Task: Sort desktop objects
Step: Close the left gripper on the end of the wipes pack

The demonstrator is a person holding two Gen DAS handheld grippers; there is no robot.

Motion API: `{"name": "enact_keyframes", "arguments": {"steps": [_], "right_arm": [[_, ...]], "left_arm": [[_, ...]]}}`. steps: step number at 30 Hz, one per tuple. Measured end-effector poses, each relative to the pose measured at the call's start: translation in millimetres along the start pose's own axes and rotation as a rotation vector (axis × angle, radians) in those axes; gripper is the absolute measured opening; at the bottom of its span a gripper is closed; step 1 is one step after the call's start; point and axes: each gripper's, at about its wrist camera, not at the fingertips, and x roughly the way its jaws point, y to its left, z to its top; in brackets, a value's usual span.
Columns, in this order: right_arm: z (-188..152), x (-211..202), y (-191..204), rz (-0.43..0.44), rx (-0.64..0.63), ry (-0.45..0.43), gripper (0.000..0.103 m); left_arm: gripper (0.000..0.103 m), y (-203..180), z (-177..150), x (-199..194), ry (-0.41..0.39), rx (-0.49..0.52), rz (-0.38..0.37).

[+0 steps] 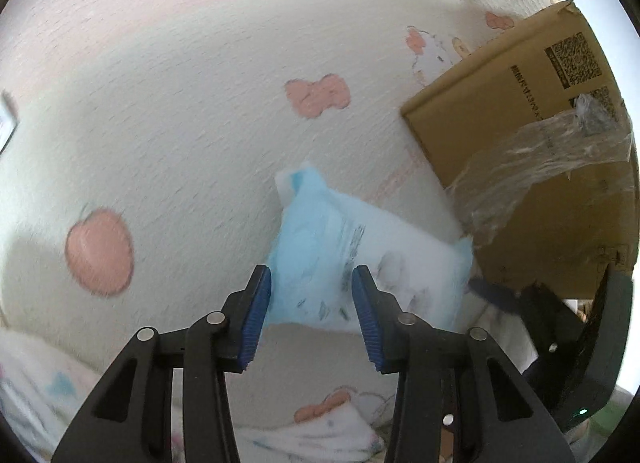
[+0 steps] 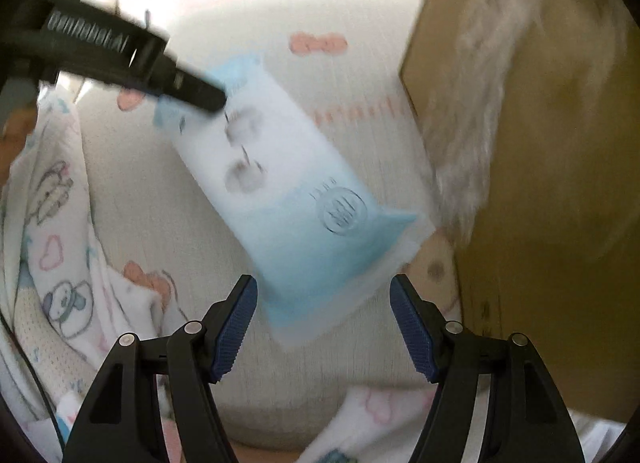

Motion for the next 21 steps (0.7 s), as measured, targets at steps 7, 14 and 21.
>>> {"name": "enact_keyframes", "arguments": {"steps": [7,14,21], "right_arm": [[21.0,-11.2,9.6,0.039,-0.04,-0.085,0.067],[13.7,-20.6,-7.4,0.058,-0.016,-0.085,0.067],[-9.8,-10.8,-3.0,0.105,0.071,-0.064,0.067]], "left_arm": [[0.046,3.3,-27.8,-4.5,-0.009,-0.058,0.016],[0.046,2.5,-41.8,-17.1,-0.047,-0.1,-0.026],[0.056,4.7,-35.5,-34.1,-0.195,-0.134,-0.025]]}}
